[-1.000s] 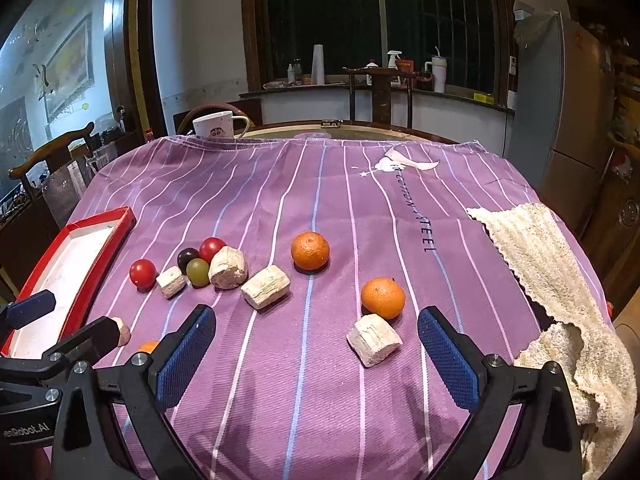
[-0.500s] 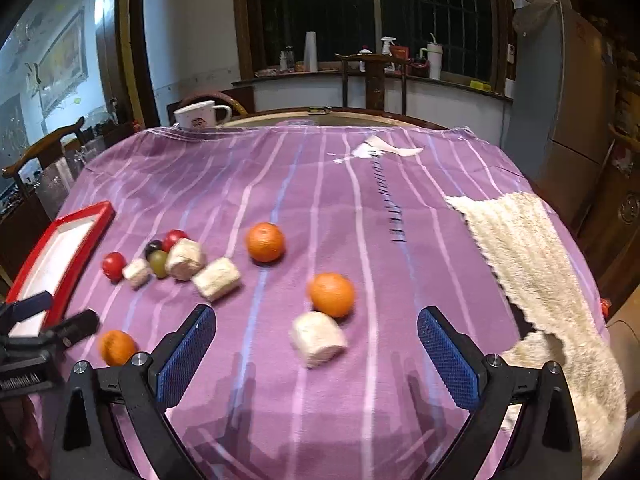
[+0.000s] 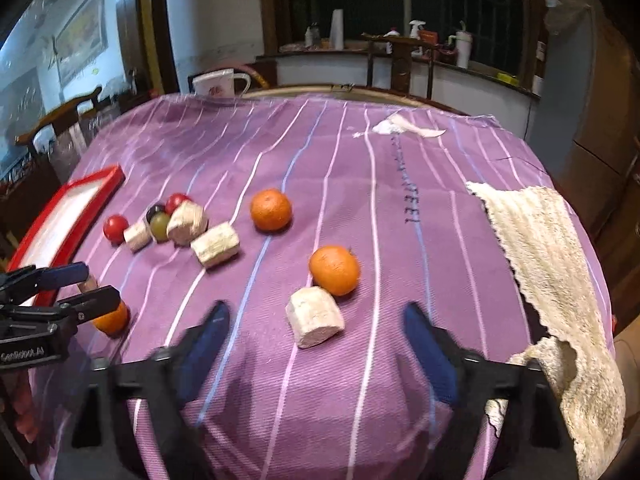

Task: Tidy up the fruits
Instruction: 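Grasp an orange with the left tool while the right tool grasps a cork block, then carry the orange and cork block with both tools over the red-rimmed tray, then open the left tool to drop the orange while the right tool releases the cork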

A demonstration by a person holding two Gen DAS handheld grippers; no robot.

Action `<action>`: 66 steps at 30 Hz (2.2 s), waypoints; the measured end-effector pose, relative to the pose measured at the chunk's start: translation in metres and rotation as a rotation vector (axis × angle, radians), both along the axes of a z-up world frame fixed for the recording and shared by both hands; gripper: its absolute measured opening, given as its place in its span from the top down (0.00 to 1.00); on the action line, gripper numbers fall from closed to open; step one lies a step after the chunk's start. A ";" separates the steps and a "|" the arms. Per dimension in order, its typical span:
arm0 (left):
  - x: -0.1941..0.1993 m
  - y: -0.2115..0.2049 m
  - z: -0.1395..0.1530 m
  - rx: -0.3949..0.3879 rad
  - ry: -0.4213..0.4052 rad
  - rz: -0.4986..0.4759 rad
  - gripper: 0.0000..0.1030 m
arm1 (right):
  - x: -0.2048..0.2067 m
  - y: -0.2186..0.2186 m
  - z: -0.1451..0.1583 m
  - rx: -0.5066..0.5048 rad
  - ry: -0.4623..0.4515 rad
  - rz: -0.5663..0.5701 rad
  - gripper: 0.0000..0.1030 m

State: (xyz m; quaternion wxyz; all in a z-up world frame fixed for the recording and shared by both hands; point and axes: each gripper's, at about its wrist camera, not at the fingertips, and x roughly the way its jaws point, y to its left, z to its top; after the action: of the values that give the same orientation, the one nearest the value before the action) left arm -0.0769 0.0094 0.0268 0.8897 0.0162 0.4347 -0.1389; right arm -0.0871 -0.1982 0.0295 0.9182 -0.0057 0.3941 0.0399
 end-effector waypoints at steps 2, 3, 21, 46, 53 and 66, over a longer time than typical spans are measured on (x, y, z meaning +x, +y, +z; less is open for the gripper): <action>-0.003 -0.007 -0.002 0.002 0.002 -0.041 0.29 | 0.004 0.001 -0.006 0.009 0.030 0.006 0.34; -0.004 -0.009 -0.002 0.000 0.006 -0.052 0.29 | 0.006 0.001 -0.008 0.016 0.037 0.007 0.34; -0.009 -0.010 -0.005 0.014 -0.003 -0.071 0.69 | 0.007 -0.003 -0.010 0.051 0.066 -0.007 0.67; 0.076 0.233 0.037 0.034 0.021 0.392 0.69 | 0.064 0.281 0.051 0.109 -0.032 0.543 0.67; 0.111 0.256 0.015 0.017 0.077 0.443 0.68 | 0.109 0.320 0.015 0.072 0.028 0.540 0.67; 0.110 0.273 0.016 -0.035 0.067 0.499 0.39 | 0.110 0.332 0.014 -0.012 -0.020 0.555 0.63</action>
State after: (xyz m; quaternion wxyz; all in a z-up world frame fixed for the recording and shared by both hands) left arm 0.0327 0.2827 0.0429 0.8817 -0.1119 0.4518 0.0772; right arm 0.0227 0.1339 0.0434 0.8758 -0.1194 0.3688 0.2875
